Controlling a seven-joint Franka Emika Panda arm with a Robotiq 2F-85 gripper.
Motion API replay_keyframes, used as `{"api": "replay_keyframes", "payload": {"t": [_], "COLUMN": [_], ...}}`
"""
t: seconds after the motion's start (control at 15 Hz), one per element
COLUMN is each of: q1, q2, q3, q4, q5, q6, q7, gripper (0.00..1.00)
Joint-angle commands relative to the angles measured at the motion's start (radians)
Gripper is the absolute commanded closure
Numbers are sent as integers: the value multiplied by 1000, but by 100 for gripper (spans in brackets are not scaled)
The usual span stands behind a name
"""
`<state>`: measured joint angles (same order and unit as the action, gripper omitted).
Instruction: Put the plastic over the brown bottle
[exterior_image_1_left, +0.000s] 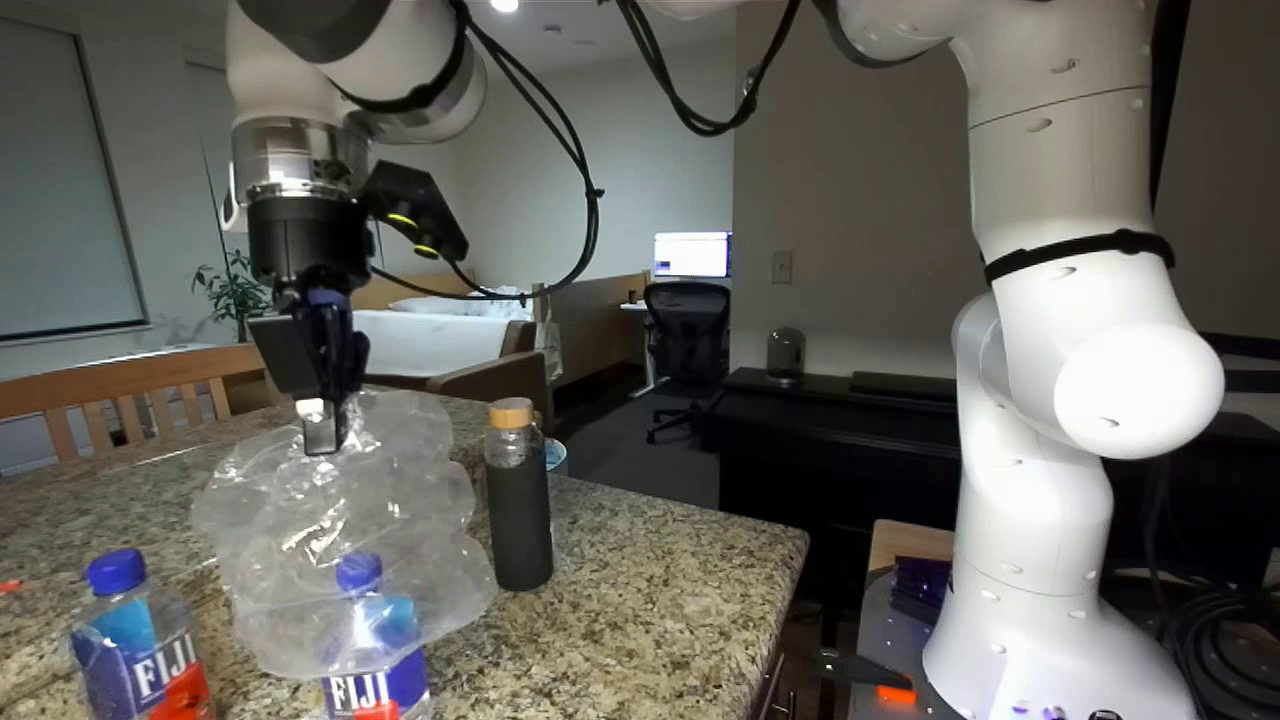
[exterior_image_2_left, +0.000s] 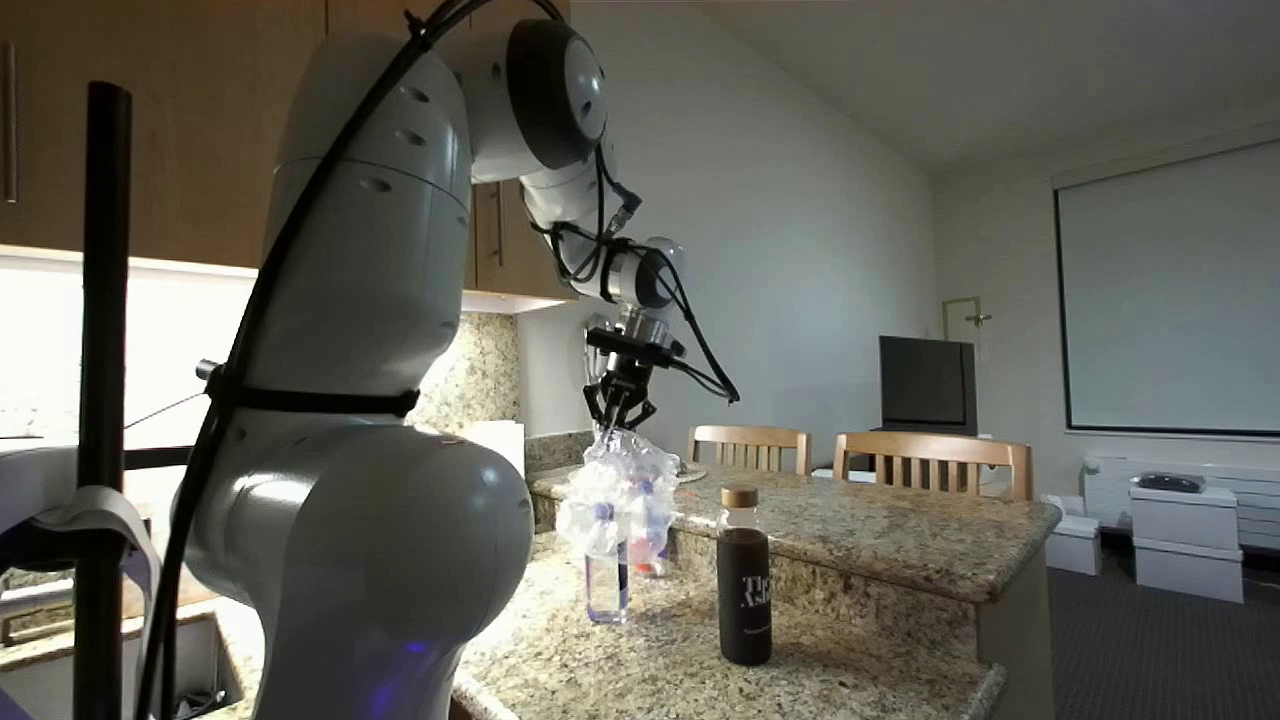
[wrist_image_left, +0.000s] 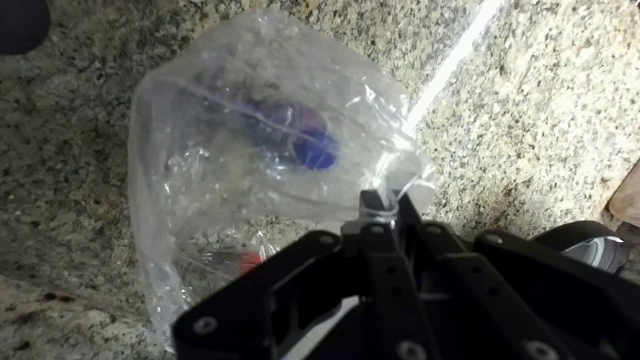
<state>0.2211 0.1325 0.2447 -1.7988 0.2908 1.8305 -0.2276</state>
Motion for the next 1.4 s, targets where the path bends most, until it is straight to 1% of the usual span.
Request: {"api": "replay_keyframes", "payload": {"t": [0.0, 0.27, 0.67, 1.0, 1.33], "q1": [-2, -4, -14, -16, -31], "q2": [-61, -106, -176, -248, -309], "q3": [-2, -9, -43, -52, -54], "q4": [5, 17, 31, 29, 19], "q5": [10, 18, 4, -48, -158], "q6": [-23, -22, 3, 33, 50], "q7": [27, 55, 146, 255, 372], "gripper": [90, 90, 91, 91, 91]}}
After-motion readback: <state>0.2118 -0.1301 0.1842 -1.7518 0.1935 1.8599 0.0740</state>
